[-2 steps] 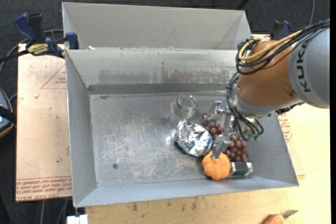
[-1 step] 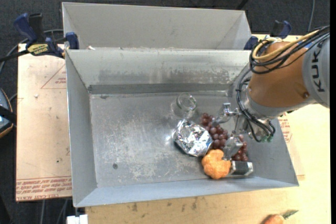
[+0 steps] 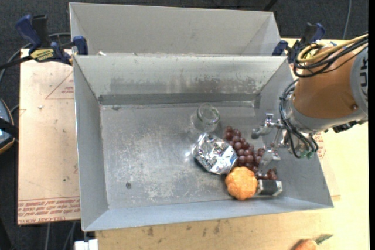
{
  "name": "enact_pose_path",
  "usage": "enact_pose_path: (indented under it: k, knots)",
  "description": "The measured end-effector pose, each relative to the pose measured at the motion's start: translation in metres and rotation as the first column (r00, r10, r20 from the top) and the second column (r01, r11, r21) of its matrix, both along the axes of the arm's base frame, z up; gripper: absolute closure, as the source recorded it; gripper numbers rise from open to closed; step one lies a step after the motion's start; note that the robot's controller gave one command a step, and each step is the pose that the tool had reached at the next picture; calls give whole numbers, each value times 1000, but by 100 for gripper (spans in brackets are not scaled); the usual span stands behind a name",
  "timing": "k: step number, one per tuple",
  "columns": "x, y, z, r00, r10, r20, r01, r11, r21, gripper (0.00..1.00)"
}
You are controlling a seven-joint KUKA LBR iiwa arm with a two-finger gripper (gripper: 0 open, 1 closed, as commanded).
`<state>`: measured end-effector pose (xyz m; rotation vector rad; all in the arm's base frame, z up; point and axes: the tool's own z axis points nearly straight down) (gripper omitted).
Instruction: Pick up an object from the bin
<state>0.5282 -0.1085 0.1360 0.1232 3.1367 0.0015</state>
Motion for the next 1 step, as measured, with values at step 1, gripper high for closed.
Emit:
enact_pose_path:
  k: [1]
  knots:
    - [6,-17,-55,999,-35,1,35,999,0,0]
